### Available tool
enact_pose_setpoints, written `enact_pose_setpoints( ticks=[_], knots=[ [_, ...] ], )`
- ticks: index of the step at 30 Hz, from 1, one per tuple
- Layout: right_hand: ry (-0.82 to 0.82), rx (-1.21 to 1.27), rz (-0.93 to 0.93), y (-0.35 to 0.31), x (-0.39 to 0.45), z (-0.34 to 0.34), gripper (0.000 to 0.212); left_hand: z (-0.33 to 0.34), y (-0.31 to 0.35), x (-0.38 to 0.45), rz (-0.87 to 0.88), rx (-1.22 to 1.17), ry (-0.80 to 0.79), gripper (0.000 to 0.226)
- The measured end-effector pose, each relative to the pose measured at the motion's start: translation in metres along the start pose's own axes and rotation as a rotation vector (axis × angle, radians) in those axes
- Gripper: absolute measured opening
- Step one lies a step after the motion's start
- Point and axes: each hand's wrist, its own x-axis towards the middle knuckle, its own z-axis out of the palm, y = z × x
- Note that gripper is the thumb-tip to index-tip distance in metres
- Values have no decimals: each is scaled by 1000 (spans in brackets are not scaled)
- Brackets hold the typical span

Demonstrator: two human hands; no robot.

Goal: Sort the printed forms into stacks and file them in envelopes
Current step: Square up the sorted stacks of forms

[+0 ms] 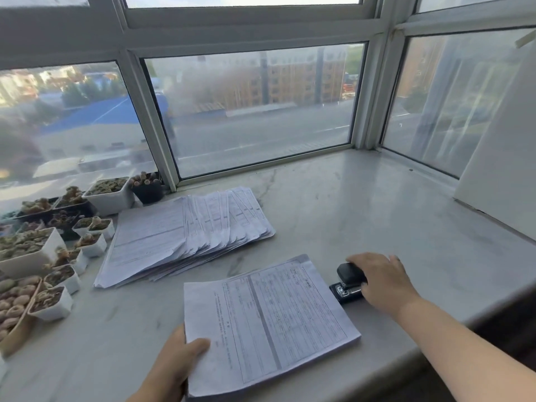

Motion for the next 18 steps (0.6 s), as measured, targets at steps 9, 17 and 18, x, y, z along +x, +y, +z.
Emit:
enact_pose_setpoints(
  ticks=[9,17,18],
  knots=[
    [79,-40,196,120,37,-24,64,137,9,34,32,-56,-106,51],
    [213,141,468,204,59,-30,62,252,13,63,-51,-65,-163,67],
    [213,137,467,205,60,-29,62,254,14,64,-69,-49,-155,67]
  ],
)
